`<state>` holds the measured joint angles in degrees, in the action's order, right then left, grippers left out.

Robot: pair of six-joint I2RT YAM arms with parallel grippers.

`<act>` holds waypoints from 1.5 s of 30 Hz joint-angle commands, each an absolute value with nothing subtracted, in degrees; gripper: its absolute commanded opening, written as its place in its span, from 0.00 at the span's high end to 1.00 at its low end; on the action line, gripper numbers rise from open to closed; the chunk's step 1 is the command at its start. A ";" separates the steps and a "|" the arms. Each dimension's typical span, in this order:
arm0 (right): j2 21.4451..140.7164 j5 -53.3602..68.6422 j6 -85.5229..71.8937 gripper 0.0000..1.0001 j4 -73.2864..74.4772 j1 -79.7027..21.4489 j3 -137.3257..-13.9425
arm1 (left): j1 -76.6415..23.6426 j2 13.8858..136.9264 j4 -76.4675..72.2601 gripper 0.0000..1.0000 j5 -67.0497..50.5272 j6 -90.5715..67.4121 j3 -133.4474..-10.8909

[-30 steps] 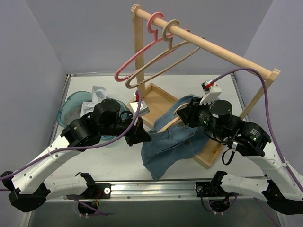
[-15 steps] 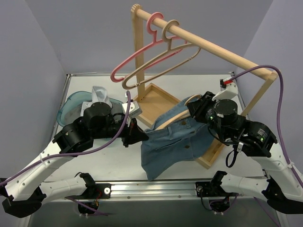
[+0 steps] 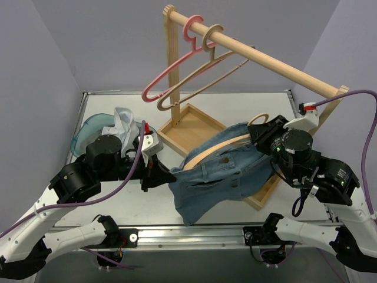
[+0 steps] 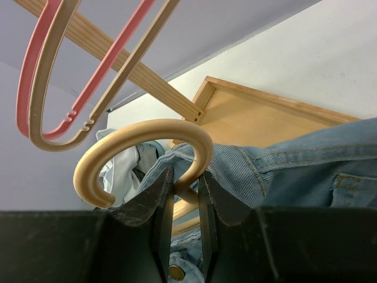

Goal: Remove the skirt from the hanger

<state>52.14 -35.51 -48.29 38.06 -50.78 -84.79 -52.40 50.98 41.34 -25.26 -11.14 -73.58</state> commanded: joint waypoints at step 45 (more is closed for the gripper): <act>52.91 -6.06 -35.60 1.00 24.78 -50.27 -101.42 | -23.48 73.56 68.02 0.98 5.63 -9.41 -121.10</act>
<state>51.59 -6.20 -38.59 24.47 -50.65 -99.37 -28.34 71.75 64.14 4.86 -11.27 -114.80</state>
